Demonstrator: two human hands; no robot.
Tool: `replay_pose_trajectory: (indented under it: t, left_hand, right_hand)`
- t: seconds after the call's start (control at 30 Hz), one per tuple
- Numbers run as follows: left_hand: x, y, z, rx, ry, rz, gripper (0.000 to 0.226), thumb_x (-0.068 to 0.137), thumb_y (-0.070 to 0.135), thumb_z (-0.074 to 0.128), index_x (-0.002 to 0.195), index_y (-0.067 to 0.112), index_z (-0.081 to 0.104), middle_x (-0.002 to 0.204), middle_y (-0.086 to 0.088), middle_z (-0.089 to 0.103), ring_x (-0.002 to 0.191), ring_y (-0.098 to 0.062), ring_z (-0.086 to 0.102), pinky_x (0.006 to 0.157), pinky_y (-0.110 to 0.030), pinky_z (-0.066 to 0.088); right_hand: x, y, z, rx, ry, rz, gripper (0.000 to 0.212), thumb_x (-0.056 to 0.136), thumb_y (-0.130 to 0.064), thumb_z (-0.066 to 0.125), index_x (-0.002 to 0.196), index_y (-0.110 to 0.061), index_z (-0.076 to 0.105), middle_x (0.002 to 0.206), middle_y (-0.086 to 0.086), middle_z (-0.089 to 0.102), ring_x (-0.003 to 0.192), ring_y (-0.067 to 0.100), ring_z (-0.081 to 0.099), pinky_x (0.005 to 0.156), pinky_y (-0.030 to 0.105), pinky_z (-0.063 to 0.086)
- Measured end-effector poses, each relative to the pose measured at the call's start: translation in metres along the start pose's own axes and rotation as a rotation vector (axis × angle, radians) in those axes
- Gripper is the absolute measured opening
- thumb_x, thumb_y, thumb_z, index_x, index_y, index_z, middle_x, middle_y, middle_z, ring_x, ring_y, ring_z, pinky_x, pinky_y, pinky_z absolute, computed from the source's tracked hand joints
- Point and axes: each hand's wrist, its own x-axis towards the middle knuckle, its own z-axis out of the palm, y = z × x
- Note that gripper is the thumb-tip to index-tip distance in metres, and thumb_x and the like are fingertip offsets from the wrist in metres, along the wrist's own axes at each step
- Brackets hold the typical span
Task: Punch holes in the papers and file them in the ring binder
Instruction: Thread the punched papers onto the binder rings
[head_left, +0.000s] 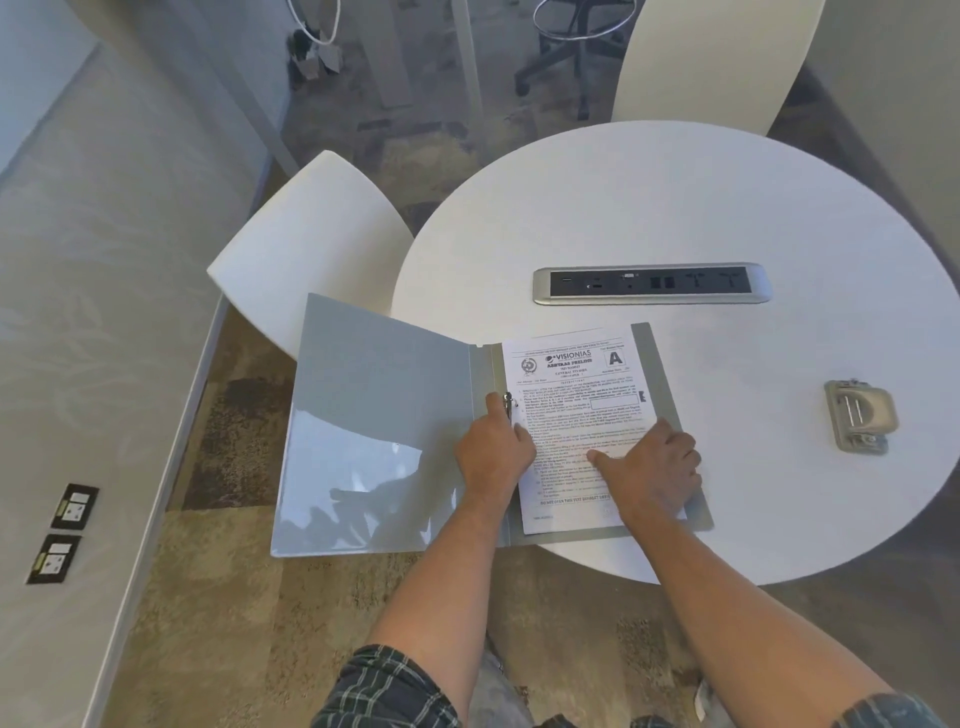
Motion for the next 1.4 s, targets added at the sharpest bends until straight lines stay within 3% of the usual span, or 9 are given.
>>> replay_pose_trajectory:
  t: [0.13,0.37,0.47,0.7,0.83,1.0,1.13,1.27,1.4]
  left_hand:
    - [0.01,-0.004,0.0,0.011,0.054,0.019,0.034,0.099,0.037,0.058,0.125,0.018,0.048,0.099,-0.003,0.073,0.082,-0.026,0.07,0.07,-0.04,0.06]
    - [0.019,-0.006,0.0,-0.443,0.008,-0.23,0.032,0.089,0.012,0.061,0.117,0.025,0.054,0.101,-0.001,0.075,0.084,-0.021,0.071,0.058,-0.031,0.055]
    - [0.016,-0.008,-0.001,-0.302,0.043,-0.175,0.025,0.09,0.01,0.062,0.11,0.02,0.051,0.093,-0.001,0.069,0.081,-0.023,0.066,0.051,-0.027,0.042]
    - [0.0,-0.01,0.0,-0.154,0.009,-0.07,0.007,0.091,0.018,0.064,0.095,0.022,0.059,0.1,0.003,0.055,0.084,-0.017,0.062,0.063,-0.029,0.051]
    - [-0.009,-0.014,-0.001,-0.3,-0.101,-0.078,0.005,0.095,0.03,0.059,0.097,0.026,0.059,0.1,0.005,0.066,0.086,-0.014,0.066,0.072,-0.039,0.062]
    - [-0.02,-0.009,-0.04,-0.532,-0.062,-0.173,0.037,0.1,0.05,0.056,0.092,0.017,0.069,0.085,0.006,0.071,0.074,-0.01,0.066,0.057,-0.021,0.046]
    - [-0.025,-0.016,-0.077,-0.713,-0.011,-0.231,0.059,0.087,0.076,0.053,0.089,0.019,0.069,0.089,-0.001,0.076,0.085,-0.02,0.074,0.077,-0.039,0.06]
    - [-0.031,-0.022,-0.113,-0.477,-0.038,-0.252,0.081,0.072,0.092,0.049,0.103,0.019,0.064,0.098,-0.001,0.073,0.093,-0.021,0.071,0.077,-0.038,0.053]
    - [-0.033,-0.029,-0.125,-0.254,-0.076,-0.295,0.081,0.07,0.085,0.057,0.117,0.019,0.061,0.105,-0.003,0.074,0.096,-0.023,0.071,0.084,-0.04,0.056]
  right_hand:
    - [0.005,-0.001,-0.002,0.025,-0.013,0.012,0.103,0.061,-0.064,0.086,0.133,-0.006,0.04,0.126,0.019,0.051,0.113,0.036,0.052,0.095,0.045,0.047]
    - [0.013,-0.002,-0.009,0.123,-0.084,0.004,0.088,0.061,-0.052,0.091,0.123,-0.009,0.044,0.119,0.016,0.06,0.11,0.036,0.061,0.092,0.047,0.053]
    - [0.022,0.001,-0.012,0.188,-0.178,0.047,0.081,0.058,-0.046,0.093,0.118,-0.015,0.048,0.113,0.007,0.066,0.105,0.032,0.065,0.088,0.045,0.053]
    - [0.024,0.005,-0.034,0.243,-0.323,-0.033,0.036,0.077,-0.046,0.075,0.102,-0.025,0.061,0.101,-0.006,0.069,0.087,0.02,0.063,0.094,0.044,0.05]
    - [0.006,-0.006,-0.051,0.574,-0.411,-0.217,0.033,0.082,-0.045,0.075,0.104,-0.021,0.073,0.095,-0.007,0.077,0.077,0.014,0.074,0.074,0.041,0.063]
    - [-0.031,-0.042,-0.063,0.749,-0.513,-0.438,0.023,0.086,-0.04,0.077,0.099,-0.02,0.077,0.086,-0.005,0.079,0.072,0.01,0.076,0.072,0.041,0.064]
    - [-0.054,-0.068,-0.061,0.793,-0.618,-0.561,0.022,0.087,-0.041,0.076,0.097,-0.021,0.076,0.088,-0.003,0.078,0.076,0.014,0.075,0.076,0.046,0.062]
    - [-0.064,-0.088,-0.046,0.762,-0.706,-0.598,0.035,0.085,-0.046,0.069,0.098,-0.015,0.069,0.093,0.003,0.075,0.084,0.024,0.074,0.083,0.054,0.059]
    - [-0.071,-0.104,-0.025,0.743,-0.774,-0.691,0.036,0.086,-0.049,0.062,0.116,-0.03,0.064,0.114,-0.01,0.071,0.108,0.012,0.067,0.095,0.051,0.054]
